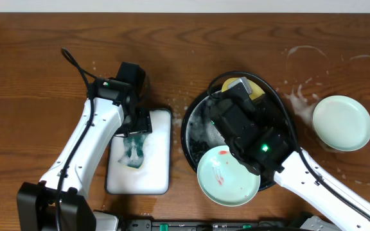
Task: Clean dirty plates on tray and stack at the side
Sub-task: 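Return the sponge to the foam tray with the left gripper, then lift the yellow plate with the right gripper and tilt it upward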
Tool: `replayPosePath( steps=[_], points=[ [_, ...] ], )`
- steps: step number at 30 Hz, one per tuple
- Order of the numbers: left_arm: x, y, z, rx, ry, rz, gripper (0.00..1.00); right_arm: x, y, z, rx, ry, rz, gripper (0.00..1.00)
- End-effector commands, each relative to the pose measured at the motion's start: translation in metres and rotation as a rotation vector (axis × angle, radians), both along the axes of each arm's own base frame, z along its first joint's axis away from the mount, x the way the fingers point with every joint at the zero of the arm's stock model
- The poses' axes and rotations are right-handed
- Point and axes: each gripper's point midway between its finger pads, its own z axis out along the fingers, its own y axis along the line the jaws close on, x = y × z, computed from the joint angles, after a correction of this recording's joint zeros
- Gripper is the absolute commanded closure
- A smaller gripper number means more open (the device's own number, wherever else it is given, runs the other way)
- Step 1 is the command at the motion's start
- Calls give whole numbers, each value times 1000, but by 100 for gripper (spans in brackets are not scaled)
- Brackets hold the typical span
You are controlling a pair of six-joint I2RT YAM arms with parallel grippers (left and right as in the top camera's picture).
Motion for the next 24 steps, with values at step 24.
replayPosePath(
  steps=[24],
  points=[
    [0, 4, 1, 12, -2, 0, 18, -1, -3, 11, -24, -31, -4, 99]
  ],
)
